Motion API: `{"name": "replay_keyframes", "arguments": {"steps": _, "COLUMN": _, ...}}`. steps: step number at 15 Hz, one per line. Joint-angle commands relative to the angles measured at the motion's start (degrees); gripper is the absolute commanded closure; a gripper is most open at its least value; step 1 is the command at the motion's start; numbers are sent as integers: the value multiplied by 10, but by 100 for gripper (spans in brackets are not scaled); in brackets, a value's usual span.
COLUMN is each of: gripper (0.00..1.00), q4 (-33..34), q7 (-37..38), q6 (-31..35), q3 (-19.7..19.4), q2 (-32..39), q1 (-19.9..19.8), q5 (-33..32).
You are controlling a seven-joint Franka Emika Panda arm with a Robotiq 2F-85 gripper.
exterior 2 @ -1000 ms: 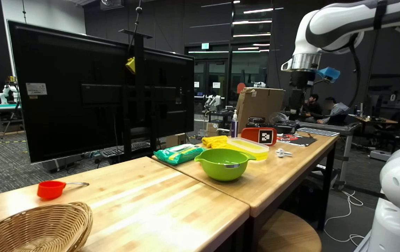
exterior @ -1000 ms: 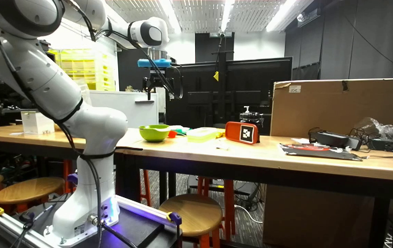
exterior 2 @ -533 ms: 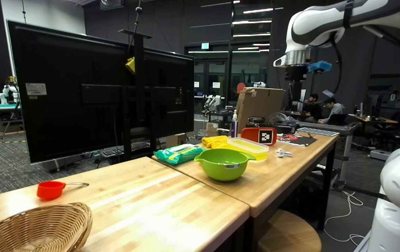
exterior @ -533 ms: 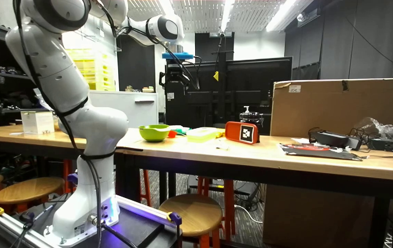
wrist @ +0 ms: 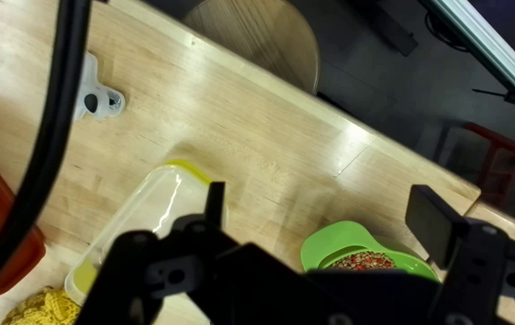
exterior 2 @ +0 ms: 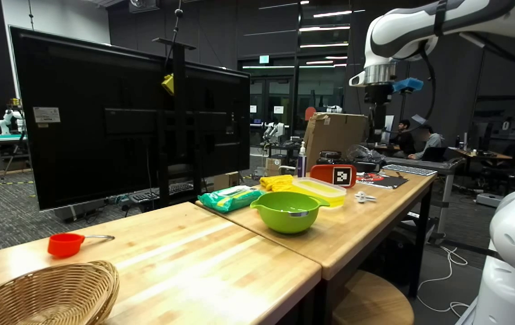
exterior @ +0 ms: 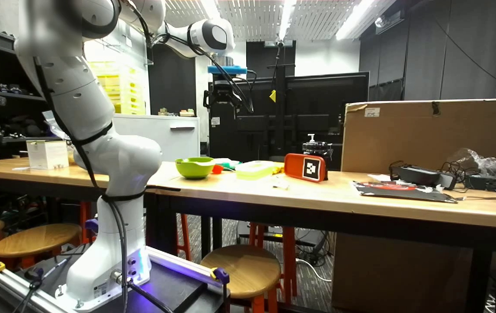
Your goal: Put the lid on the yellow lunch box
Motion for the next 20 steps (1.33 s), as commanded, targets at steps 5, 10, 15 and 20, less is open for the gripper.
{"name": "replay_keyframes", "arguments": {"steps": 5, "gripper": 0, "q4": 18, "q7": -81, "q6": 28, "q3": -7, "q2": 47, "q1": -7, "q5": 11}}
{"name": "replay_keyframes", "arguments": {"steps": 10, "gripper": 0, "q4": 42, "q7": -208, "q6": 67, "q3": -20, "q2": 99, "q1": -10, "q5": 27}}
{"name": "replay_keyframes", "arguments": {"steps": 15, "gripper": 0, "q4": 109, "q7": -334, "q6": 74, "q3": -41, "q2": 168, "q1": -33, "q5": 66}}
{"name": "replay_keyframes", "arguments": {"steps": 20, "gripper": 0, "q4": 137, "q7": -373, "q6": 68, "q3": -24, "q2": 194, "q1": -77, "q5": 80}}
